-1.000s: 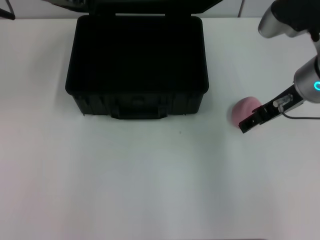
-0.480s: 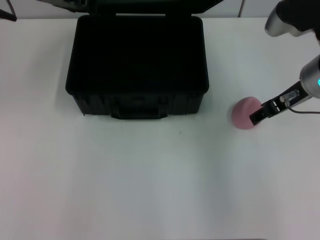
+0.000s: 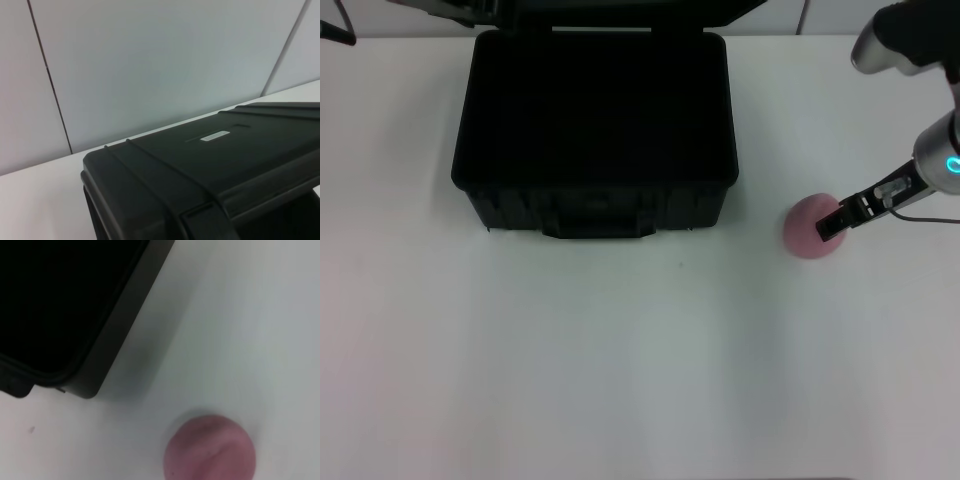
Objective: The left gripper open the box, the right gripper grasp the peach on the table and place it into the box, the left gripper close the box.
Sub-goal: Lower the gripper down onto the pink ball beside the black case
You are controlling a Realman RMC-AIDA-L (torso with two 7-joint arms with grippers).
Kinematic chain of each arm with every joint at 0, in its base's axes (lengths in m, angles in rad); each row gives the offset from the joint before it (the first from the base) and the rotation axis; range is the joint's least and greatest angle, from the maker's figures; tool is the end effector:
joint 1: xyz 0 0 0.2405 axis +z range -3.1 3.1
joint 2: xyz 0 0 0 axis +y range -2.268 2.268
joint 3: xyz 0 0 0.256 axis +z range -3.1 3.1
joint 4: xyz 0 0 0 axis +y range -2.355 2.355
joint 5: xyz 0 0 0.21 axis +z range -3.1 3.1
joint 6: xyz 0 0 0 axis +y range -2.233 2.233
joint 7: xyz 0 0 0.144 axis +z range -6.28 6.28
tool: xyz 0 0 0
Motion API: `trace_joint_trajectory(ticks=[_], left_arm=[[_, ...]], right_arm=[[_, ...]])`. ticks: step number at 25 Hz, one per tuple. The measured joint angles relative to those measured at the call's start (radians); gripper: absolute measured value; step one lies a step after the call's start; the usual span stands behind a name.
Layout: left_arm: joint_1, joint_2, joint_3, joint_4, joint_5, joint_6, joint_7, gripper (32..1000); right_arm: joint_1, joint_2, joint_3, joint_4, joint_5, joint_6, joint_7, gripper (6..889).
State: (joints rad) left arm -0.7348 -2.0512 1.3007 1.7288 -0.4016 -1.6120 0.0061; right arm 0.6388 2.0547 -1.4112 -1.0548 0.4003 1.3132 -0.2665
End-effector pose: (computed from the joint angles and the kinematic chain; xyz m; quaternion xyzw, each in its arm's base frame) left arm -0.0814 0.3826 0.0811 -0.8290 -0.4227 0.0219 0.3655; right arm 0.2425 0.3769 -0.0133 -0.8122 0.4794 -0.2009 0.2650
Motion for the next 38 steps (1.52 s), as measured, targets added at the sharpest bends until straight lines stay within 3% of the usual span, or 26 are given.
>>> trace_joint_trajectory(ticks=[17, 38], left_arm=[[0.000, -0.0012, 0.002, 0.000, -0.004, 0.001, 0.000, 373], [-0.006, -0.0015, 0.003, 0.000, -0.005, 0.004, 0.000, 373]], right_arm=[[0.059, 0.004, 0.000, 0.187, 0.042, -0.142, -0.028, 852], [0.087, 0.005, 0.000, 0.309, 0.041, -0.239, -0.045, 853]])
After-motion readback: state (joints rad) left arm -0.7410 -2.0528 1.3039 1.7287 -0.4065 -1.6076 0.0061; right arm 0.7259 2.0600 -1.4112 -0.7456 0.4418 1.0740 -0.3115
